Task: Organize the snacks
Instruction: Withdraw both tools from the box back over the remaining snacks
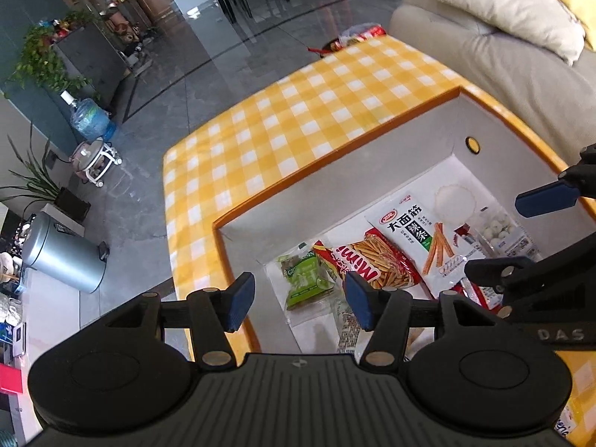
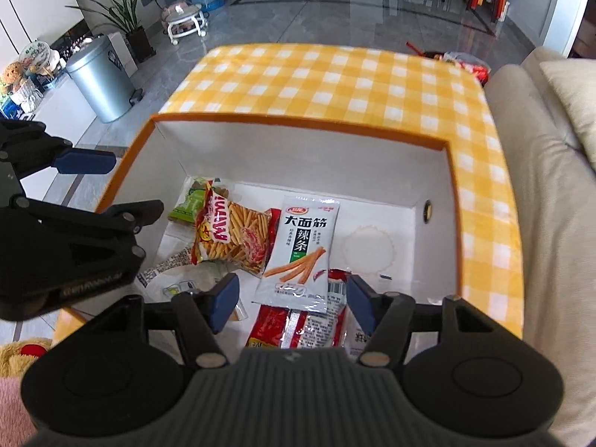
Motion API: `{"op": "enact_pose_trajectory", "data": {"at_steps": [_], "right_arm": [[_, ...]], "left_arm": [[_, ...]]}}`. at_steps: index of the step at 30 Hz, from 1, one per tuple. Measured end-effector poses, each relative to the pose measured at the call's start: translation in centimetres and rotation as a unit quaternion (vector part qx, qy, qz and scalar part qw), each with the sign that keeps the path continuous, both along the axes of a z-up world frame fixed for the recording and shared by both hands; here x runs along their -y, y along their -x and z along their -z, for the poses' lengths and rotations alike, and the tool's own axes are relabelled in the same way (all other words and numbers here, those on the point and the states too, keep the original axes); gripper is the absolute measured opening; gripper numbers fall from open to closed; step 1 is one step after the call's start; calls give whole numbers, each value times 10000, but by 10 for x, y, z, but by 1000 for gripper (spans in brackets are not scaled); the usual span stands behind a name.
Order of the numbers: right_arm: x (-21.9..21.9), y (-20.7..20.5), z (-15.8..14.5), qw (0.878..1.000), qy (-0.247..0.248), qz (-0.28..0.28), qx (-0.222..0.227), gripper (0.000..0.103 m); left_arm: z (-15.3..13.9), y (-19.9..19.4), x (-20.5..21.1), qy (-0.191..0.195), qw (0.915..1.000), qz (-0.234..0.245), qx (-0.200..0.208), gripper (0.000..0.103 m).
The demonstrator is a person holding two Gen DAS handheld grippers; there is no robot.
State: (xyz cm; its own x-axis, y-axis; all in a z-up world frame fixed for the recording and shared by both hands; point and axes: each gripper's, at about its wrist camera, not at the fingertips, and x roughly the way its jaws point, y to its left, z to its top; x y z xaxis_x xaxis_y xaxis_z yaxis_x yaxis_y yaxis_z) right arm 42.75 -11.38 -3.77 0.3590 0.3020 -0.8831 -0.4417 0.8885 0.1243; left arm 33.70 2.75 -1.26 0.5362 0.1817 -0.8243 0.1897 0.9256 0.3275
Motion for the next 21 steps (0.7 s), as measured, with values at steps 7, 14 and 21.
{"op": "enact_pose_trajectory", "data": {"at_steps": [7, 14, 21], "right_arm": [[14, 33, -25, 9994, -210, 113, 247, 63], [26, 74, -41, 9978, -371, 192, 511, 65], [41, 116, -46, 9968, -472, 253, 594, 66]], "left_arm": [[-24, 36, -1, 136, 9993, 17, 335, 66], [-40, 79, -2, 394, 9975, -41, 578, 66], [-46, 120, -3, 841, 9942, -161, 652, 67]]}}
